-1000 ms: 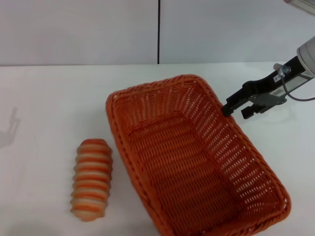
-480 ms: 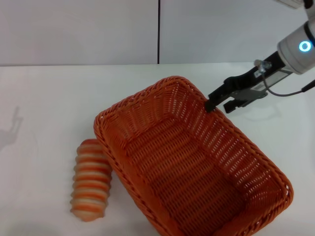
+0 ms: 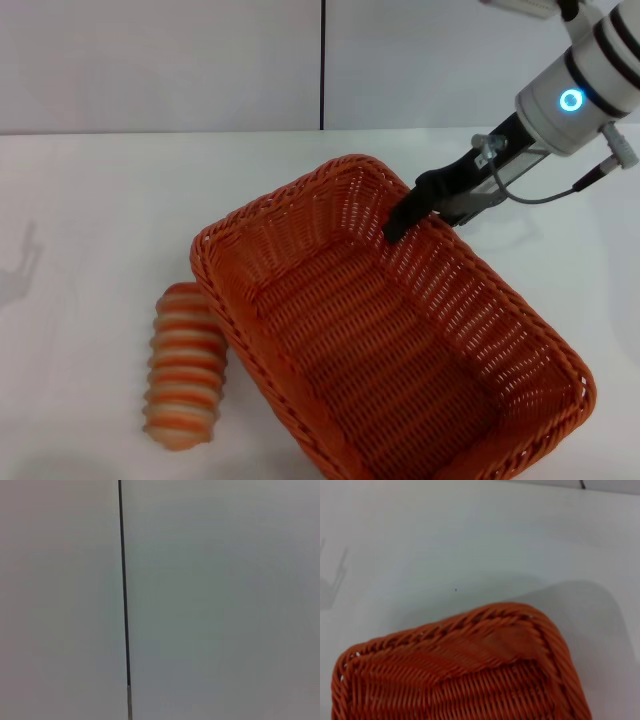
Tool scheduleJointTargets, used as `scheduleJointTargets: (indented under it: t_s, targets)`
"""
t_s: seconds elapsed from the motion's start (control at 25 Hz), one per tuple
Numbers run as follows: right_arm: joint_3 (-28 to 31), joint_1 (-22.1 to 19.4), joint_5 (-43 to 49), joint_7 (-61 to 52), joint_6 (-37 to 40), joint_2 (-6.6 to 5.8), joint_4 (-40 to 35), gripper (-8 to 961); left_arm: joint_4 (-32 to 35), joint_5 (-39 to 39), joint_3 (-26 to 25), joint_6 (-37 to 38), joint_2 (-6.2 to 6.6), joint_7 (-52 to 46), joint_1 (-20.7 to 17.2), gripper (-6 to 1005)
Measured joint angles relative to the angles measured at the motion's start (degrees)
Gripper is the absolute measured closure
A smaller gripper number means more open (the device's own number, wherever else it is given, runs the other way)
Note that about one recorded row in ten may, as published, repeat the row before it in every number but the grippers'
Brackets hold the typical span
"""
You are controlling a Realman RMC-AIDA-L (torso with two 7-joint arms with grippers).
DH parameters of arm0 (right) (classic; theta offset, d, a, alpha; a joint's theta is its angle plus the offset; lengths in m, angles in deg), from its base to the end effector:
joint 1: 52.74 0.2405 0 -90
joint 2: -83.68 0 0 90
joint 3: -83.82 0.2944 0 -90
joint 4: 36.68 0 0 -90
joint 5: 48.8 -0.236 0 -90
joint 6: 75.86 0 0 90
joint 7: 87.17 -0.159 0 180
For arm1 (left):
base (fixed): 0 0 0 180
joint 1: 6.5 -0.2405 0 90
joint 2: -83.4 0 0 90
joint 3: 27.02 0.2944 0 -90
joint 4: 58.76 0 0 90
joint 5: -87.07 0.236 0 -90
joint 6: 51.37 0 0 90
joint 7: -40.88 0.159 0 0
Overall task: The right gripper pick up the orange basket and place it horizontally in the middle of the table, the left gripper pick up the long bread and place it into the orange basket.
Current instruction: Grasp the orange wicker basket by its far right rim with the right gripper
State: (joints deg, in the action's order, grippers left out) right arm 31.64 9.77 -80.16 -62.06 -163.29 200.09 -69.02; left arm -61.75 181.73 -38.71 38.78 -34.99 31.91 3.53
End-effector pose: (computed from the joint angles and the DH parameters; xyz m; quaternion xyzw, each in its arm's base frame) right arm 0.1694 0.4618 -0.0641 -0.8305 0.5435 -0.1126 0.0467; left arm -0.4338 0.2395 -0.0045 -0.6384 -0.1920 -0.3002 0.6822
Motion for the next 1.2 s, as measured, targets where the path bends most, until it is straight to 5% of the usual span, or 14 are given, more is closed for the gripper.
scheduleJointTargets:
  t_s: [0.36, 0.72, 1.2]
  targets:
    - [-2.2, -0.4, 0.1, 0.1, 1.3, 1.81, 1.9, 397, -0.1, 0.0, 0.0, 0.0, -0.1, 0.0, -0.2, 287]
    - [-2.2, -1.1, 0.1, 0.3, 1.3, 1.95, 0.2, 404, -0.1, 0.0, 0.0, 0.1, -0.09, 0.0, -0.4, 288]
    - [-2.2, -1.4, -0.3, 1.1, 1.8, 2.03, -1.1, 767, -0.1, 0.0, -0.9, 0.2, -0.05, 0.0, -0.5, 290]
